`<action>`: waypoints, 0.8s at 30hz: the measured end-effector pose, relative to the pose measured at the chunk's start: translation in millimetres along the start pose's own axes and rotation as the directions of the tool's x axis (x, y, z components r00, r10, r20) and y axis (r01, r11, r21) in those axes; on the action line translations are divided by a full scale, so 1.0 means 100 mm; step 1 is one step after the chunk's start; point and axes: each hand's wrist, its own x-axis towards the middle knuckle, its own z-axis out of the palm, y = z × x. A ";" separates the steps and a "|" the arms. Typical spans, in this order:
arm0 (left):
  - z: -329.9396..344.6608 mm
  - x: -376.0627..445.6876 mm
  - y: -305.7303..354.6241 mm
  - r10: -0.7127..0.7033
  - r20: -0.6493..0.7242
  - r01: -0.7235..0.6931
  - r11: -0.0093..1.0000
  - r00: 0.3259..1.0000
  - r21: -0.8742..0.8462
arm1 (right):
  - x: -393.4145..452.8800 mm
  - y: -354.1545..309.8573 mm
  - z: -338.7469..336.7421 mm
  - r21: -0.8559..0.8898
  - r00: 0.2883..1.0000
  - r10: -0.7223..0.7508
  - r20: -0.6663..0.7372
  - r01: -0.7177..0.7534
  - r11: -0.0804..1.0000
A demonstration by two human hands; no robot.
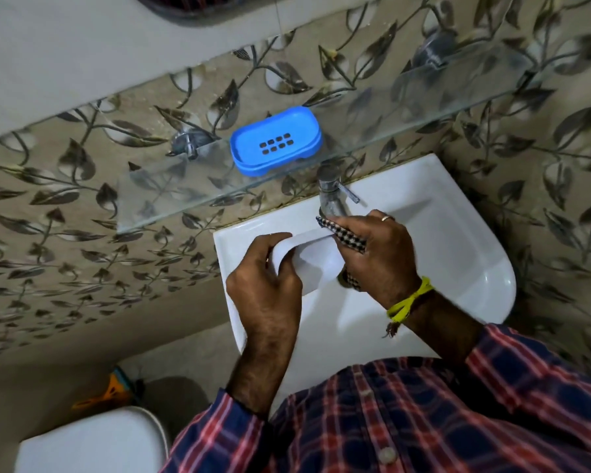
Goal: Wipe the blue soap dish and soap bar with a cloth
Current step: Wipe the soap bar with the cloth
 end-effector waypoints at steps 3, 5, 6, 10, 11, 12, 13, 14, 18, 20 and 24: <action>0.02 0.01 -0.03 0.012 -0.120 -0.024 0.995 0.993 -0.097 | 0.03 -0.05 0.05 0.085 0.996 0.086 0.020 -0.088 0.992; 0.02 0.04 -0.04 0.017 -0.169 -0.041 0.989 0.986 -0.140 | 0.03 -0.06 0.07 0.147 0.982 0.189 0.017 -0.189 0.971; 0.03 0.05 -0.04 0.007 -0.165 -0.034 0.986 0.986 -0.160 | 0.03 -0.06 0.07 0.150 0.976 0.219 0.004 -0.217 0.965; 0.07 0.01 -0.05 0.129 0.007 -0.129 0.987 0.992 0.093 | 0.07 -0.08 0.09 0.000 0.972 0.234 -0.025 -0.234 0.972; 0.08 -0.01 -0.07 0.229 0.094 -0.245 0.941 0.969 0.234 | 0.09 -0.08 0.09 -0.052 0.972 0.235 -0.009 -0.236 0.970; 0.10 -0.02 -0.09 0.305 0.190 -0.355 0.866 0.933 0.351 | 0.10 -0.08 0.08 -0.102 0.972 0.235 0.008 -0.233 0.967; 0.11 -0.02 -0.10 0.335 0.290 -0.435 0.790 0.897 0.432 | 0.10 -0.09 0.07 -0.150 0.974 0.225 0.026 -0.219 0.964; 0.11 -0.02 -0.10 0.321 0.380 -0.481 0.736 0.867 0.476 | 0.10 -0.08 0.04 -0.187 0.977 0.209 0.046 -0.198 0.962; 0.18 0.05 -0.17 0.178 0.578 -0.491 0.749 0.796 0.446 | 0.10 -0.04 -0.03 -0.201 0.973 0.214 0.082 -0.195 0.960; 0.24 0.04 -0.21 0.204 0.599 -0.528 0.730 0.774 0.434 | 0.11 -0.02 -0.06 -0.141 0.966 0.249 0.071 -0.238 0.961; 0.30 0.06 -0.32 0.190 0.511 -0.335 0.919 0.838 0.208 | 0.16 -0.06 -0.15 0.263 0.926 0.350 0.139 -0.375 0.889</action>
